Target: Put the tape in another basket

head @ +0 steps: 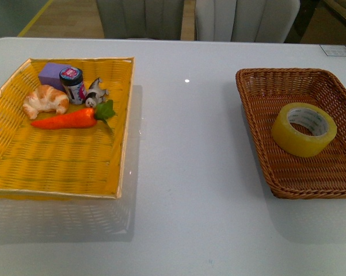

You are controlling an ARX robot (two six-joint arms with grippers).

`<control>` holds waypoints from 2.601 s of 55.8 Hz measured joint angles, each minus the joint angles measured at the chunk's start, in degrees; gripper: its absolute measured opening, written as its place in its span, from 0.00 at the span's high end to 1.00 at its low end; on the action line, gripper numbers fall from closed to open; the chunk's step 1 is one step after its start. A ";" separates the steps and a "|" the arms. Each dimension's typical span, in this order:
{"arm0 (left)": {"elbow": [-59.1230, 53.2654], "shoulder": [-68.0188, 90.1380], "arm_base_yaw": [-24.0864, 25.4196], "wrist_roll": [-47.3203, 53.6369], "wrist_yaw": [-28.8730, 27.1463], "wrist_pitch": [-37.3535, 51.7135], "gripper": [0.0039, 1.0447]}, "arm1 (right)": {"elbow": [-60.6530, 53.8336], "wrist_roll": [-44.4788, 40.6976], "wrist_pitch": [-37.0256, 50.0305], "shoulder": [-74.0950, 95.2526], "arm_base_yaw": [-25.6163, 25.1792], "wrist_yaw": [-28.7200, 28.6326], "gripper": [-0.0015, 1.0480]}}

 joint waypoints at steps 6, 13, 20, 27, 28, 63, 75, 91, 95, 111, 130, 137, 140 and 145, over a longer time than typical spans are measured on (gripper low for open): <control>0.00 0.00 0.00 0.00 0.02 0.00 0.99 | -1.79 -0.68 -3.96 -5.60 1.73 0.11 0.98; 0.00 0.00 0.00 0.00 0.00 0.00 0.99 | -3.48 -0.81 -9.70 -13.09 1.79 0.50 0.98; 0.00 0.00 0.00 0.00 0.00 0.00 0.99 | -4.20 -0.83 -14.71 -19.06 1.84 0.59 0.98; 0.00 0.00 0.02 0.00 0.02 0.00 0.99 | -4.22 -0.83 -19.52 -24.70 1.84 0.55 0.98; 0.00 0.00 0.00 0.00 0.00 0.00 0.99 | -4.24 -0.83 -20.65 -25.94 1.84 0.55 0.98; 0.00 0.00 0.00 0.00 0.00 0.00 0.99 | -4.28 -0.83 -41.92 -48.46 1.84 0.55 0.98; 0.00 0.00 0.00 0.00 0.02 0.00 0.99 | -4.28 -0.83 -45.48 -52.02 1.84 0.55 0.98; 0.00 0.00 0.02 0.00 0.00 0.00 0.99 | -4.28 -0.85 -57.31 -62.84 1.92 0.52 0.98; 0.00 0.00 0.00 0.00 0.02 0.00 0.99 | -4.26 -0.85 -57.70 -63.87 1.95 0.57 0.98; 0.00 0.00 0.00 0.00 0.00 0.00 0.92 | -4.26 -0.92 -57.79 -64.02 1.95 0.55 0.84; 0.00 0.00 0.00 0.00 0.00 0.00 0.29 | -4.26 -0.92 -57.79 -64.04 1.95 0.55 0.22; 0.00 0.00 0.00 0.11 0.00 0.00 0.07 | -4.26 -0.92 -57.79 -64.04 1.95 0.55 0.09; 0.00 0.00 0.00 0.11 0.00 0.00 0.09 | -4.28 -0.92 -57.79 -64.04 1.95 0.55 0.09; 0.00 0.00 0.00 0.11 0.00 0.00 0.08 | -4.28 -0.92 -57.79 -64.04 1.95 0.57 0.09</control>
